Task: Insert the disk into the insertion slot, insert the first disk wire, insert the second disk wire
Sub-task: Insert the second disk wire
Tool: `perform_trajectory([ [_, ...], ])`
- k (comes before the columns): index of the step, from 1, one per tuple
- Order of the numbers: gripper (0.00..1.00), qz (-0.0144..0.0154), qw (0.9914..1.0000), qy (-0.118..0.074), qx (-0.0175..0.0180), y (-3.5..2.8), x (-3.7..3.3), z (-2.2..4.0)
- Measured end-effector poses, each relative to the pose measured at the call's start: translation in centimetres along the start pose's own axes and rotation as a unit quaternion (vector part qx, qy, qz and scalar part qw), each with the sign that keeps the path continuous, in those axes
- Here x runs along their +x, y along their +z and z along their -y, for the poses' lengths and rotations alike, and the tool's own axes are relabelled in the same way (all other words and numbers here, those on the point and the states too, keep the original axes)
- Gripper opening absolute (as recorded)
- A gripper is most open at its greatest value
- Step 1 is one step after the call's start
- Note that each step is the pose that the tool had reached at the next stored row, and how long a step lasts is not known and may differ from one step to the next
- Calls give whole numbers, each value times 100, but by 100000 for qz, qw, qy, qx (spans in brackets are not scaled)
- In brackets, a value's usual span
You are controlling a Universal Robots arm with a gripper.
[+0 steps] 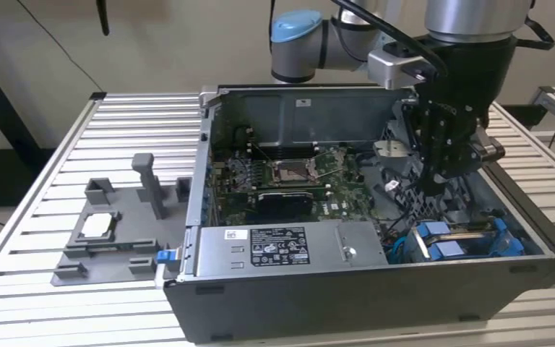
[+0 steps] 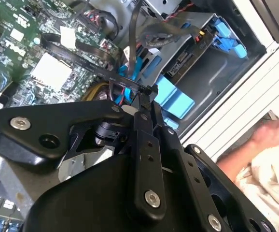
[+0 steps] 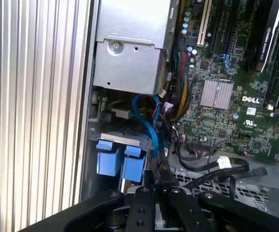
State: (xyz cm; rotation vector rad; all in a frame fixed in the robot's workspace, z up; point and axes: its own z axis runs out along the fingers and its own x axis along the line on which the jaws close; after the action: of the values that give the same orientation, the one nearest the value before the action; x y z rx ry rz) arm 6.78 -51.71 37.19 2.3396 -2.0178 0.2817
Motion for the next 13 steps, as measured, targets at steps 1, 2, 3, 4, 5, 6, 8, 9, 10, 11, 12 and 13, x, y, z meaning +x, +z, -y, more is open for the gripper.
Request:
perform_trajectory([
  [1,16,21,100000,5,-3,7,22,-1],
  [2,16,26,100000,7,-8,11,44,-2],
  [3,16,49,100000,10,-7,18,68,-2],
  [4,16,77,100000,18,-4,24,87,-2],
  [5,16,113,100000,19,-8,31,109,1],
  [6,16,144,100000,13,-35,37,130,4],
  [8,16,203,100000,22,-52,47,167,7],
  [9,16,255,100000,28,-47,52,182,10],
  [10,16,308,100000,35,-43,57,199,15],
  [11,16,377,99999,47,-33,61,213,17],
  [12,16,452,99999,59,-25,65,228,20],
  [13,16,524,99999,65,-19,68,242,22],
])
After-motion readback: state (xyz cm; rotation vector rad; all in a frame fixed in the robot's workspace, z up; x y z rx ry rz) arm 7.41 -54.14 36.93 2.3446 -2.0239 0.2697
